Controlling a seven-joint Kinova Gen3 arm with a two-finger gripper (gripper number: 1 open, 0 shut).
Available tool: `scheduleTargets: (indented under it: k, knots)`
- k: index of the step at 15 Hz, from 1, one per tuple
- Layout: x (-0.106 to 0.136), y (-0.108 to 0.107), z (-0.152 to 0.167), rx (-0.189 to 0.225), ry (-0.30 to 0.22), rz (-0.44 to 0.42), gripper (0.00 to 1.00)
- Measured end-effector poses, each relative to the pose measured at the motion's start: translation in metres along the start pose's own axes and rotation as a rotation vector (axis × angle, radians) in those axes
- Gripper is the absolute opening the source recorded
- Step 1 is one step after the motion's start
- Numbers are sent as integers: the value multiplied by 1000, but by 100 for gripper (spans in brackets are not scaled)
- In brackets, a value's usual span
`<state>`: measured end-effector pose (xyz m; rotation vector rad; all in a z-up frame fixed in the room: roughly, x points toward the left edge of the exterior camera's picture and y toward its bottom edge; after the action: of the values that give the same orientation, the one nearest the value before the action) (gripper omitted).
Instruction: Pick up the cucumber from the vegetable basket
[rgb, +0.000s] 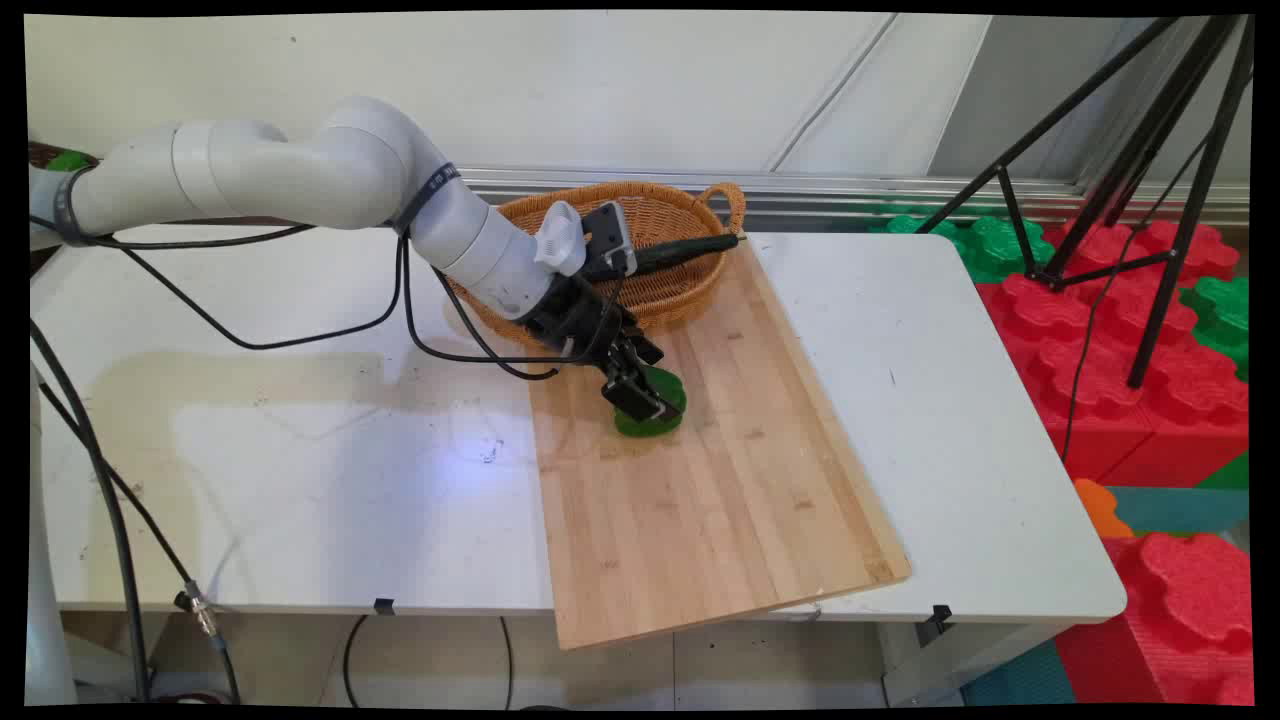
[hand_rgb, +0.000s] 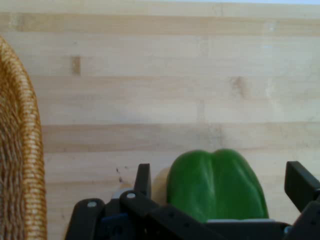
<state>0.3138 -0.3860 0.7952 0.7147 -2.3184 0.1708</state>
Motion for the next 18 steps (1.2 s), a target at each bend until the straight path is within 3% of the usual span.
scheduleTargets:
  k: [4,12,18]
  knots:
    - [5,2,-11,7,24,12,100]
    - [7,4,-64,26,59,66,100]
    - [-2,-5,-118,85,53,94,100]
